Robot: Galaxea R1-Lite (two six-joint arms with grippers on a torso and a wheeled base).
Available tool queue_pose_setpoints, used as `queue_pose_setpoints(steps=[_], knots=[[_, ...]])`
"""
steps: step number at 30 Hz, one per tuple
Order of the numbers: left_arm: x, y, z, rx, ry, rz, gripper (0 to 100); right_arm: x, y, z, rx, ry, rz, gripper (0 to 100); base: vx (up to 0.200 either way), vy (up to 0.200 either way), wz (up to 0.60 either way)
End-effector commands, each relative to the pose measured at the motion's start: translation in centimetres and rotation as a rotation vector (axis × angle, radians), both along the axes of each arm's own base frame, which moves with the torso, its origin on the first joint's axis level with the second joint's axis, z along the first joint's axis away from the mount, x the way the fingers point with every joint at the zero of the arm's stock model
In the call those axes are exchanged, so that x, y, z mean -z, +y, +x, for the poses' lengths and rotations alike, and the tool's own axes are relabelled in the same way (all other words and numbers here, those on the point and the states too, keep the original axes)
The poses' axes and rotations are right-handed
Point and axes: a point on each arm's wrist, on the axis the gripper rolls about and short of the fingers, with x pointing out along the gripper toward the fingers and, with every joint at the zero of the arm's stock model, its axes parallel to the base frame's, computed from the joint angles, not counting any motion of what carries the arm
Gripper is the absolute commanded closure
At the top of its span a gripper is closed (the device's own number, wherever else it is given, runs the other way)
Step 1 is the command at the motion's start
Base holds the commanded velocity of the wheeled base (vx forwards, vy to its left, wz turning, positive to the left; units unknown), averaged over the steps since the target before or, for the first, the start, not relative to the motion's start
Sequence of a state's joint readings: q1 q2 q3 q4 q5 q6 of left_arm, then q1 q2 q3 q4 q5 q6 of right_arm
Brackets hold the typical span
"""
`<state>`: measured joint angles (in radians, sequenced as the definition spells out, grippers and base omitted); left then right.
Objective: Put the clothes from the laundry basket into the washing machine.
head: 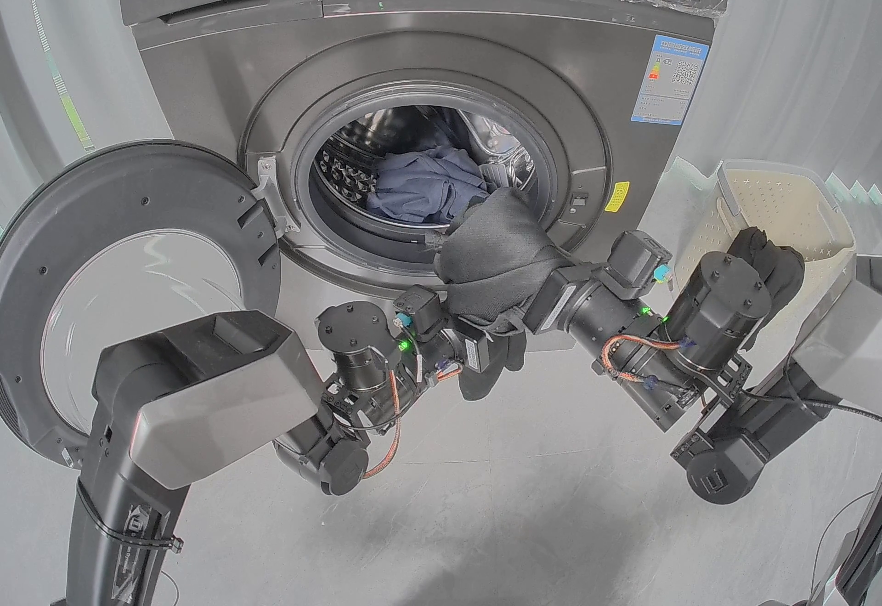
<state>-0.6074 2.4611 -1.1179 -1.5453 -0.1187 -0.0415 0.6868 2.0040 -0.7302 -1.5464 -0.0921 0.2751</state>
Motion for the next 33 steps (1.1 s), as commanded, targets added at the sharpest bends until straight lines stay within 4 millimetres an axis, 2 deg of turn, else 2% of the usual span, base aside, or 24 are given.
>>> queue_pose_setpoints(steps=[1, 6, 14, 24, 29, 33], knots=[[-2.3, 1.2, -0.6, -0.012, -0.019, -0.02, 100, 0.0, -0.3, 0.2, 0.01, -0.001, 0.0, 100, 0.0, 0.0, 0.0], [-4.9, 3.5, -2.5, -0.029, -0.016, -0.024, 100, 0.4, -0.7, 0.7, 0.028, 0.013, -0.007, 100, 0.0, 0.0, 0.0], [-7.7, 6.4, -6.0, -0.044, -0.007, -0.021, 100, 1.8, -0.8, 0.9, 0.03, 0.053, -0.036, 100, 0.0, 0.0, 0.0], [-9.5, 8.3, -8.1, -0.056, -0.017, -0.032, 100, 4.2, -0.7, 0.7, 0.021, 0.114, -0.095, 100, 0.0, 0.0, 0.0], [-10.6, 8.5, -8.7, -0.054, -0.052, -0.043, 100, 4.4, -0.3, 0.6, 0.013, 0.103, -0.113, 100, 0.0, 0.0, 0.0], [-10.8, 8.4, -9.0, -0.045, -0.053, -0.048, 100, 4.1, -0.3, 0.5, 0.009, 0.095, -0.107, 100, 0.0, 0.0, 0.0]])
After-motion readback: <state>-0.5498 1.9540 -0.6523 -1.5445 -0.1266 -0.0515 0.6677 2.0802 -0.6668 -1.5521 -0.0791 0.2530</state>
